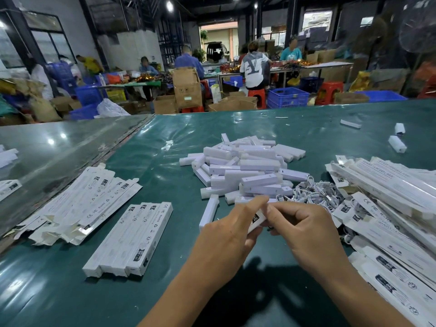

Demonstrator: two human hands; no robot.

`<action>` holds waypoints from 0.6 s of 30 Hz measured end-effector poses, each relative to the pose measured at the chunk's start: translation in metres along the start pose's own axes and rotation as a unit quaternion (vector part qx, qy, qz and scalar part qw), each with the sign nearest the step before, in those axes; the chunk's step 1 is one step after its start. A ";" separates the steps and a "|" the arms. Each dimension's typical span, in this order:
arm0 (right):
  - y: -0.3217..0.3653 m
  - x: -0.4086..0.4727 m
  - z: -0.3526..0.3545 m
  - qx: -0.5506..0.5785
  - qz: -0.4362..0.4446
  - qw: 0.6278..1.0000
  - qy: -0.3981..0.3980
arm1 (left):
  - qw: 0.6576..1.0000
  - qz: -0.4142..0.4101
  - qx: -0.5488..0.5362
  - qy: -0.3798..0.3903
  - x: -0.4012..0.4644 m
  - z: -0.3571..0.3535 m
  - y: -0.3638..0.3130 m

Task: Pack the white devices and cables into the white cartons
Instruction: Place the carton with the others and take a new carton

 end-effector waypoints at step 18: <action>0.005 -0.004 -0.002 -0.009 0.068 0.997 -0.042 | 0.994 0.046 -0.092 0.040 -0.001 -0.003 0.003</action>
Point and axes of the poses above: each hand's wrist, its own x-axis towards the middle knuckle, its own z-axis out of the back of the hand, y = z × x, the point moved 3 cm from there along x, towards the middle knuckle, and after that the axes turned 1 degree about y, right-handed, at the moved point
